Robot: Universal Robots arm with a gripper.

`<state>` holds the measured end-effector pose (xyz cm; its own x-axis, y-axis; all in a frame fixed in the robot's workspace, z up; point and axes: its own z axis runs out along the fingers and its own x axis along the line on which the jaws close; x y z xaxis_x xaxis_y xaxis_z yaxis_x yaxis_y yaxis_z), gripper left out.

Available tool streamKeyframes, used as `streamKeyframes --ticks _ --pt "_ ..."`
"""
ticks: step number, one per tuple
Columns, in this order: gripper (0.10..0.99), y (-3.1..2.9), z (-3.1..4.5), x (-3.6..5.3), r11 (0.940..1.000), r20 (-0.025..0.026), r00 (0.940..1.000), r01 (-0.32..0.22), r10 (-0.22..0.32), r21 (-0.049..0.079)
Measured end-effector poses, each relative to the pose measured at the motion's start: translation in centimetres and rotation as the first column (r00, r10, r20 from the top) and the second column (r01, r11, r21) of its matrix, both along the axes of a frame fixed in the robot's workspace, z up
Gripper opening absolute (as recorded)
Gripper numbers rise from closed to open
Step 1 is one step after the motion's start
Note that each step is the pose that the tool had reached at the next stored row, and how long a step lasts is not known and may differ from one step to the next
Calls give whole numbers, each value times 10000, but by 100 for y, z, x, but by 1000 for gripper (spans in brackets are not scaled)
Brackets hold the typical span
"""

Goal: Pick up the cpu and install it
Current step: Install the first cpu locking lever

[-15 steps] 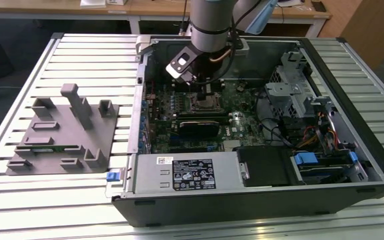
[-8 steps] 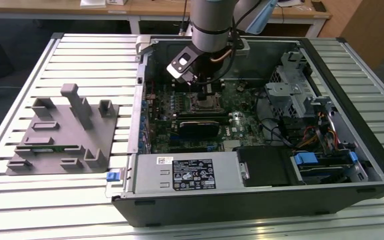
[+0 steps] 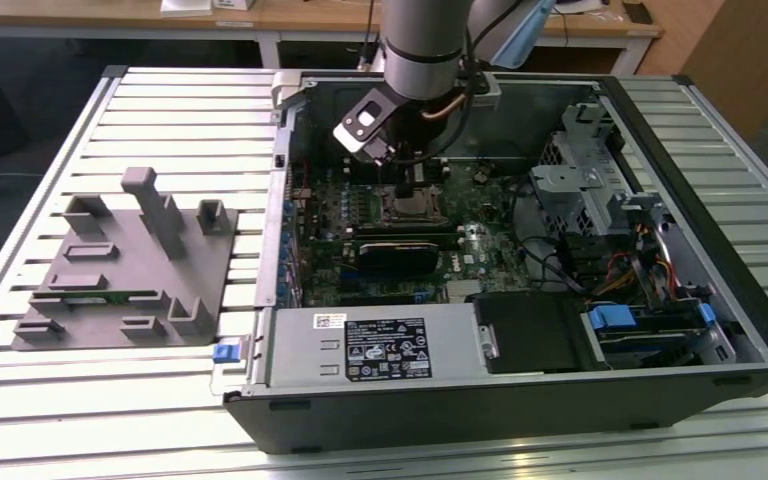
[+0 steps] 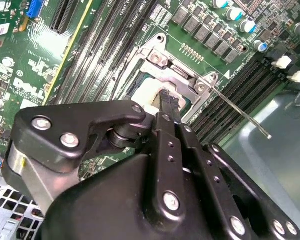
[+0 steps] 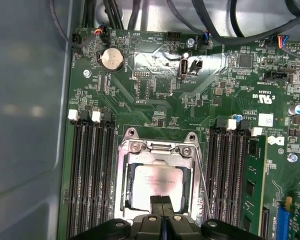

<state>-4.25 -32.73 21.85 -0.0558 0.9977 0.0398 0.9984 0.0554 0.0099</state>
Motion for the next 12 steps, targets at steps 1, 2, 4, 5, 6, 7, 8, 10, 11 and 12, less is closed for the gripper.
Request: streamKeyframes --ticks 1,2,4,5,6,7,8,10,11,12 --pt "106 0 17 0 10000 0 10000 0 0 0" --pt "106 0 37 0 10000 0 10000 0 0 0" --pt "106 0 85 0 10000 1 10000 0 0 2" --pt "106 0 107 0 10000 0 10000 0 0 1" --pt "106 0 133 0 10000 0 10000 0 0 0" --pt "106 0 154 0 10000 0 10000 0 0 0" --pt "106 0 175 0 10000 0 10000 0 0 0" --pt "106 0 218 0 10000 1 10000 0 0 2" --pt "106 0 244 0 10000 6 10000 -1 1 1" --pt "106 0 270 1 10000 6 10000 -2 2 -2"
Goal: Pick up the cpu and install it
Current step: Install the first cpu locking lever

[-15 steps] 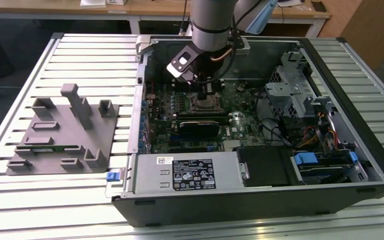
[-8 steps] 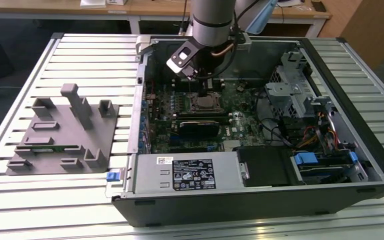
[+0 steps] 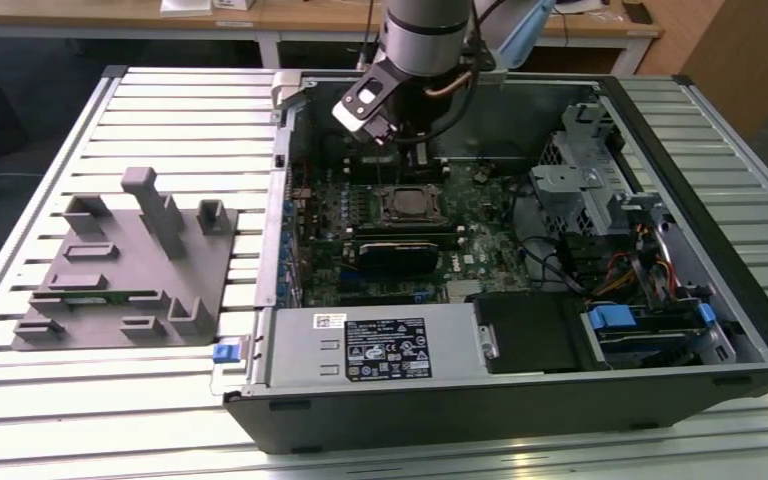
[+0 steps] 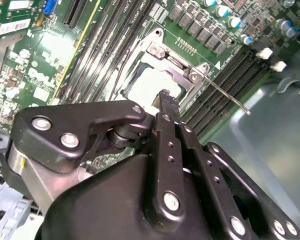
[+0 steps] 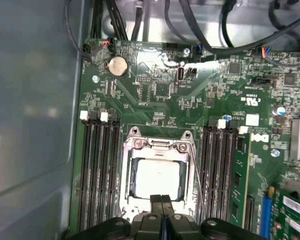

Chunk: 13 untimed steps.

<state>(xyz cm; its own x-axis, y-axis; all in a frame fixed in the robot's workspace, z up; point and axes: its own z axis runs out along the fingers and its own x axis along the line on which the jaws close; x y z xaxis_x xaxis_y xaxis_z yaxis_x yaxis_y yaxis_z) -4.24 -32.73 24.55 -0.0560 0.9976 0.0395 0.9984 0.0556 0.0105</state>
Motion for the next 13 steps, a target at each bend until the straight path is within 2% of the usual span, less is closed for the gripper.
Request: streamKeyframes --ticks 3,13 --pt "106 0 92 -1 10000 13 10000 1 -1 1" --pt "106 0 419 -1 10000 163 9999 1 -1 0"
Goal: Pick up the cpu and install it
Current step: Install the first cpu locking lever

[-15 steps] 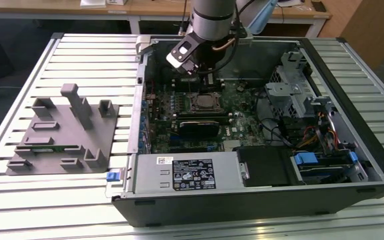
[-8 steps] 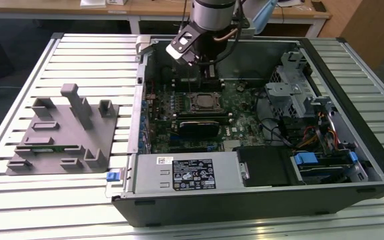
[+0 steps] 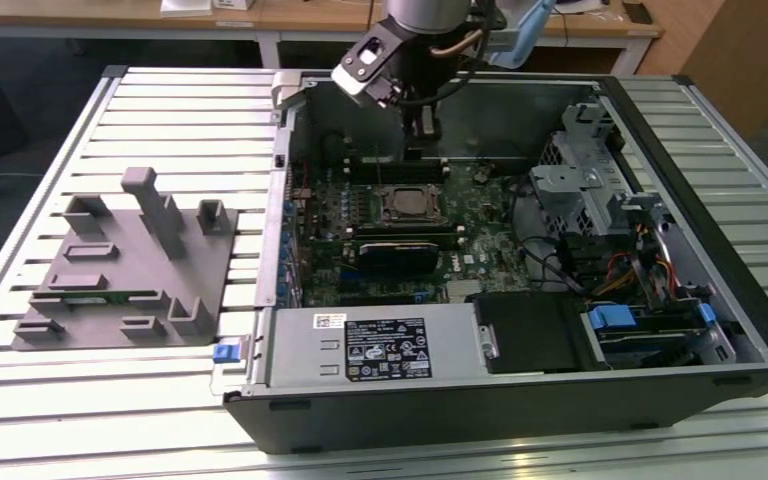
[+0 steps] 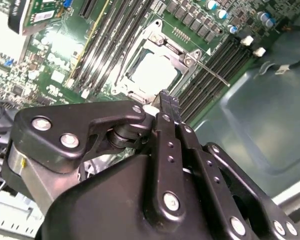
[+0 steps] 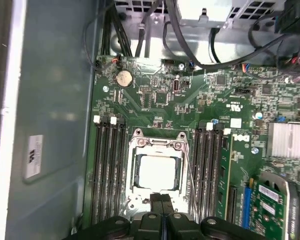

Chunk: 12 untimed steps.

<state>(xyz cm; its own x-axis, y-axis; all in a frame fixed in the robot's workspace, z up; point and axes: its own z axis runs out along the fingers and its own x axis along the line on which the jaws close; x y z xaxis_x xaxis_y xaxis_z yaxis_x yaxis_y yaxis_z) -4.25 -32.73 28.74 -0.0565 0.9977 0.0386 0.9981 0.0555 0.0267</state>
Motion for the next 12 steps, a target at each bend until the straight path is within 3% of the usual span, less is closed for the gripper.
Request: streamKeyframes --ticks 6,12 --pt "106 0 14 0 9963 17 9963 -858 858 -16" --pt "106 0 14 0 9812 13 9812 -1932 1932 -38"
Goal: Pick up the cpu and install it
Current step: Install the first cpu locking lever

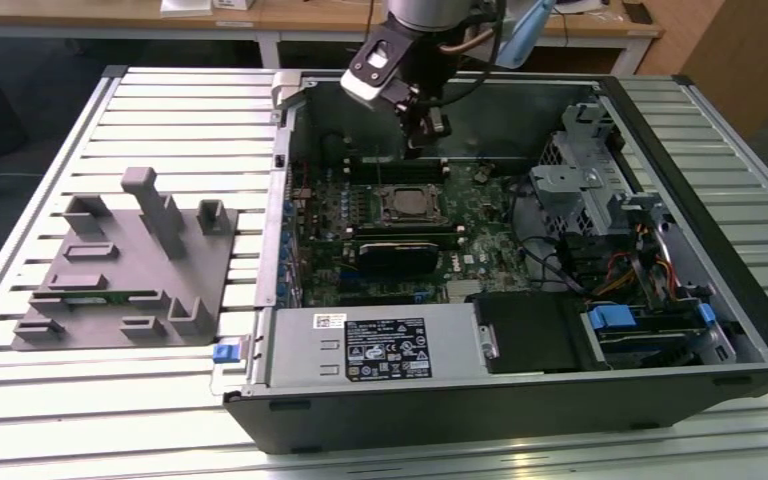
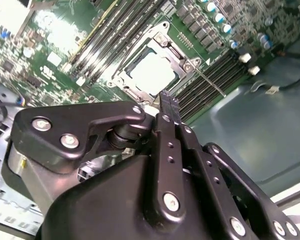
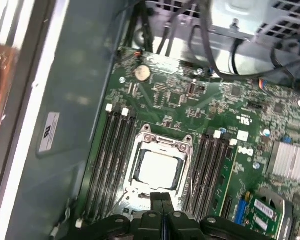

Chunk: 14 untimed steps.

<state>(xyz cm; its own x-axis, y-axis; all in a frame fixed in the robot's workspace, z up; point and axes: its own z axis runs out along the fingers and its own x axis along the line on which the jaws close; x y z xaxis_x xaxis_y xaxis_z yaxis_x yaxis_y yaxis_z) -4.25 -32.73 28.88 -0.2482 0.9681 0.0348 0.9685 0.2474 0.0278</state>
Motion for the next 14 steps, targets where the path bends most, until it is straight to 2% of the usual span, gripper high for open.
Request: streamKeyframes --ticks 5,10,14 --pt "106 0 -1 0 9958 0 9958 -914 914 -8" --pt "106 0 -1 0 9844 0 9845 -1757 1757 -9" --pt "106 0 -2 0 9775 0 9775 -2108 2108 -8"
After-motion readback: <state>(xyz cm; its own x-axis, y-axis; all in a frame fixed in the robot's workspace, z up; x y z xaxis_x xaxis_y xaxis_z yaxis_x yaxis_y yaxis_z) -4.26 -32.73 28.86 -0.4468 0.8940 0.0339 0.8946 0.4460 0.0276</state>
